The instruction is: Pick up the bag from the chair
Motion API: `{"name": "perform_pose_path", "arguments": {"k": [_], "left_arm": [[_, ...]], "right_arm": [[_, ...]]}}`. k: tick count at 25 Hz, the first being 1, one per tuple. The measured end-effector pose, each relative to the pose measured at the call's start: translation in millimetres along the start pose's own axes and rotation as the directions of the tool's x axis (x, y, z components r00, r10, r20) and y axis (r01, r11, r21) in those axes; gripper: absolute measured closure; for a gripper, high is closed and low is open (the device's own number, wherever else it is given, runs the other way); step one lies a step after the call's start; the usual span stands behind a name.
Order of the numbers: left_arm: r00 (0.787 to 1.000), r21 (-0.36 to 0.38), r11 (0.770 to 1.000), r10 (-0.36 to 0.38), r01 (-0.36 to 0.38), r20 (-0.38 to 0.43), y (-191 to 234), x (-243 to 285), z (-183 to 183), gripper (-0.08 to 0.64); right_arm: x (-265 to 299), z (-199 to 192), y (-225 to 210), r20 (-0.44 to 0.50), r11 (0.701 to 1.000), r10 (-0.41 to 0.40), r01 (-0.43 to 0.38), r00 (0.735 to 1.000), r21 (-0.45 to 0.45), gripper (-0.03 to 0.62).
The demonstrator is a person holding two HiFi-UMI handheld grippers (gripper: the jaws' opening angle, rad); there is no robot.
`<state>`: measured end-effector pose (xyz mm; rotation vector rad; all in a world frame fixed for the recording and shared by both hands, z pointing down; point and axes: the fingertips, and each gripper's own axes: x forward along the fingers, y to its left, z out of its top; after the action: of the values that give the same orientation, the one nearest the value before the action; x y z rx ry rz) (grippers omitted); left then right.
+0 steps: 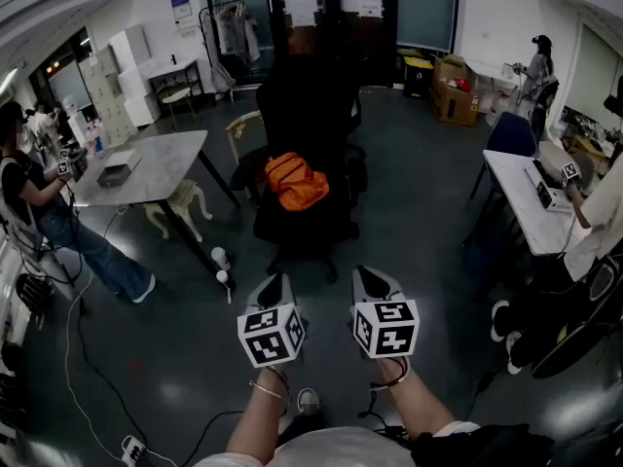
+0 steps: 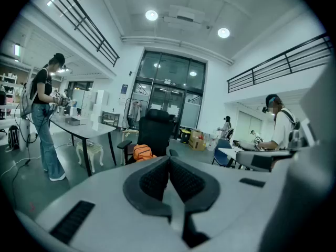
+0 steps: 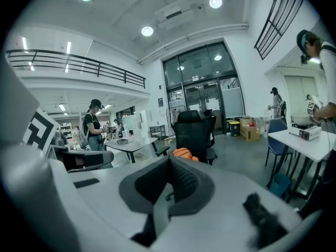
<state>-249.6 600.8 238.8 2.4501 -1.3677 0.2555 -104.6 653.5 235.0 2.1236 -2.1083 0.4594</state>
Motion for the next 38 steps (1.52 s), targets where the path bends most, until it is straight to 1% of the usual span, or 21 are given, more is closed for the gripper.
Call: {"name": "perform_pose_path", "arguments": {"k": [4,8,14,17,25,28,31,38], "left_arm": [[1.000,0.014,1.000,-0.006,0.007,-0.015,4,6,3,0.543],[1.000,0.015,1.000,-0.013,0.013,-0.014,12,18,7,0.543],[1.000,0.010,1.000,-0.015,0.015,-0.025,31,43,12,0.543],[1.000,0.010,1.000,-0.021,0.021,-0.024,46,58,19,0.543],[0.999,0.017,0.999,-0.034,0.034,-0.016,102,106,50,0.543],[0.999,0.033,0.998,-0.048,0.049,-0.015,118,121,59,0.543],[0.998,0.044,0.997,-0.062,0.063,-0.014,126,134,64,0.543],[0.997,0.016,0.997,-0.080,0.081,-0.022,139,152,66,0.543]], "right_arm": [[7,6,3,0.001,1.000,-0.001,0.001,1.000,-0.002,0.560],[22,7,3,0.002,1.000,-0.008,0.008,1.000,-0.005,0.560],[53,10,6,-0.001,0.999,-0.002,0.002,1.000,0.033,0.560],[74,15,10,-0.004,0.999,-0.014,0.014,1.000,0.029,0.560],[139,37,25,0.011,0.997,-0.052,0.052,0.999,0.054,0.560],[159,43,29,0.018,0.995,-0.076,0.075,0.997,0.062,0.560],[172,45,30,0.016,0.994,-0.095,0.094,0.995,0.059,0.560],[191,50,32,-0.008,0.992,-0.125,0.126,0.992,0.026,0.560]]}}
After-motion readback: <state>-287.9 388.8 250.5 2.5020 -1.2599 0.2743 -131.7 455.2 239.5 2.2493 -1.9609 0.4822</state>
